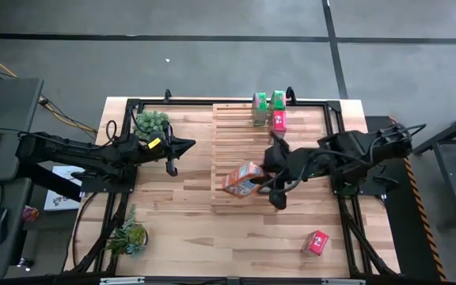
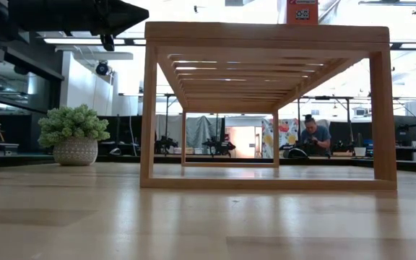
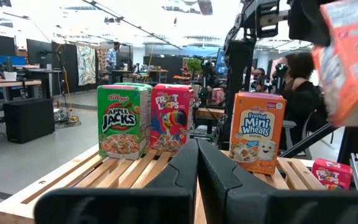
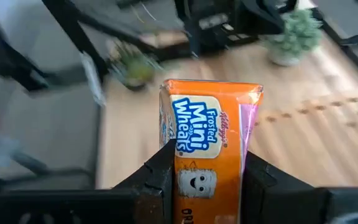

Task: Stack cereal on shelf
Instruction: Put the orange cereal box on the shelf aligned with the other orange cereal box

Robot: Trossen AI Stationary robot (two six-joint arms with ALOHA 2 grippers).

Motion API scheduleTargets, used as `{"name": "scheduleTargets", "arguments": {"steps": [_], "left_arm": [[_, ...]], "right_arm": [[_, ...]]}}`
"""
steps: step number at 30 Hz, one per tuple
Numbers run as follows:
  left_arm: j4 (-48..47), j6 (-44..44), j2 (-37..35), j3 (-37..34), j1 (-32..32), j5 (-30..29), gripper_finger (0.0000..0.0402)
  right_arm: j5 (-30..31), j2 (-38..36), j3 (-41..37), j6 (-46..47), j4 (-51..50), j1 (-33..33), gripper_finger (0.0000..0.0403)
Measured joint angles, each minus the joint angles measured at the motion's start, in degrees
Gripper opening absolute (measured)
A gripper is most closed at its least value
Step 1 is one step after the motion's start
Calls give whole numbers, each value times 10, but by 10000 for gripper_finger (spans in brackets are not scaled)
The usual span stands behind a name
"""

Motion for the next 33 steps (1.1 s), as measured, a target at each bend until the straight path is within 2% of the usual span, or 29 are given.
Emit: {"name": "scheduleTargets", "arguments": {"steps": [5, 12, 19, 26, 33], "left_arm": [[0, 0, 0, 0, 0, 0, 0], [-2, -11, 0, 0, 0, 0, 0], [-2, -15, 0, 0, 0, 0, 0], [-3, -15, 0, 0, 0, 0, 0], [-3, -15, 0, 0, 0, 0, 0]], "right_arm": [[17, 92, 121, -23, -149, 4, 97], [12, 187, 209, -38, -256, -1, 97], [15, 209, 220, -38, -317, -21, 97], [12, 215, 220, -32, -311, -47, 97], [8, 215, 220, -12, -314, -57, 116]]}}
